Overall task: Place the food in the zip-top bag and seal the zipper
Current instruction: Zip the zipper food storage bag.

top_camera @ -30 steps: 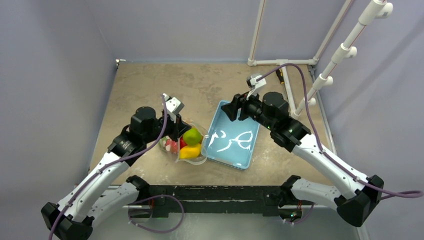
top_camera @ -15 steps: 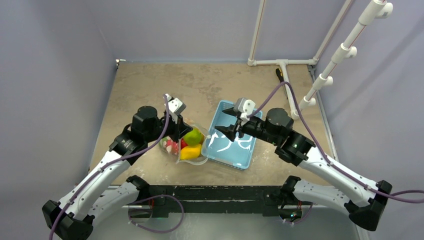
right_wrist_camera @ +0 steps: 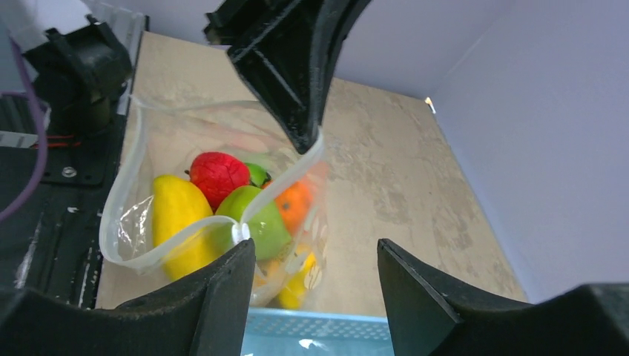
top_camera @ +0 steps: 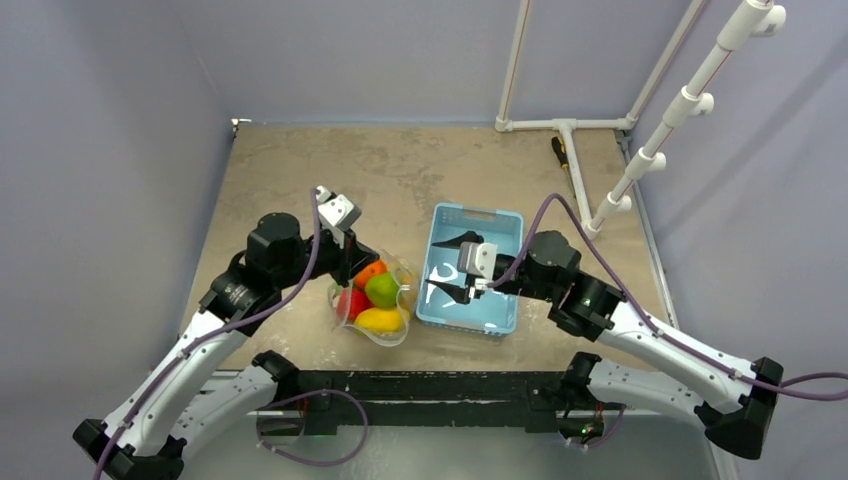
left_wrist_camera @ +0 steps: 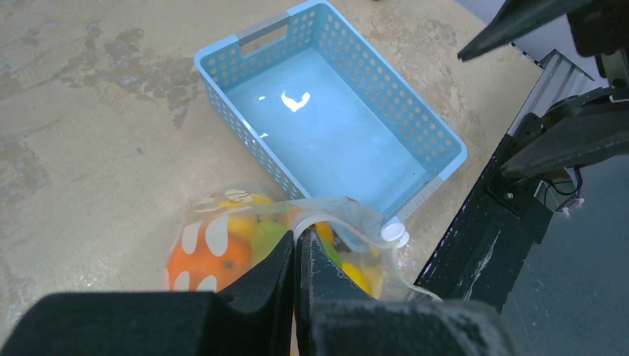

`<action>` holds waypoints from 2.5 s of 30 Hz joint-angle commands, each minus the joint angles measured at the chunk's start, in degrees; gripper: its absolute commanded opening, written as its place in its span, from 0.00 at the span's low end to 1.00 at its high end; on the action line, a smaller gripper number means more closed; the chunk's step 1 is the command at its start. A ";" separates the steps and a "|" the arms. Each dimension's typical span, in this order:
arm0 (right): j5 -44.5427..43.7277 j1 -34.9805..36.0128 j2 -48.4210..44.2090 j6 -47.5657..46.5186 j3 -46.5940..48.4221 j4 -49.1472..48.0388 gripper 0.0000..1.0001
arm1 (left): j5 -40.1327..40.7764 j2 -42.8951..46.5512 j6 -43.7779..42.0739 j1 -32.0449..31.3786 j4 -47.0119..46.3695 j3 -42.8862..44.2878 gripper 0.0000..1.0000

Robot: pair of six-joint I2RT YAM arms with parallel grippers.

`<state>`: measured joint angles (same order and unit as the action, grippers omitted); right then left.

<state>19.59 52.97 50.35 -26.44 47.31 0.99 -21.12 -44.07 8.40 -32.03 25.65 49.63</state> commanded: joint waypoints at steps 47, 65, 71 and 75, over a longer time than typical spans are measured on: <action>-8.45 14.77 4.03 2.47 -6.39 -17.06 0.31 | -9.06 1.60 3.17 -0.25 5.56 14.87 0.00; -9.20 15.67 10.54 1.88 2.09 -12.99 0.00 | 9.46 4.48 -0.45 -0.31 16.85 14.89 0.10; -9.58 15.67 15.23 3.20 6.50 -9.86 0.00 | 13.12 5.73 -0.48 -0.31 20.45 14.97 0.34; -8.60 15.67 16.41 4.07 8.74 -8.07 0.00 | 13.35 7.63 -0.22 -0.31 21.56 16.65 0.52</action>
<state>11.07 68.36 66.72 -23.83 51.53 -7.86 -9.74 -38.44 8.34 -32.03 46.04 62.54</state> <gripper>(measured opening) 0.039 0.451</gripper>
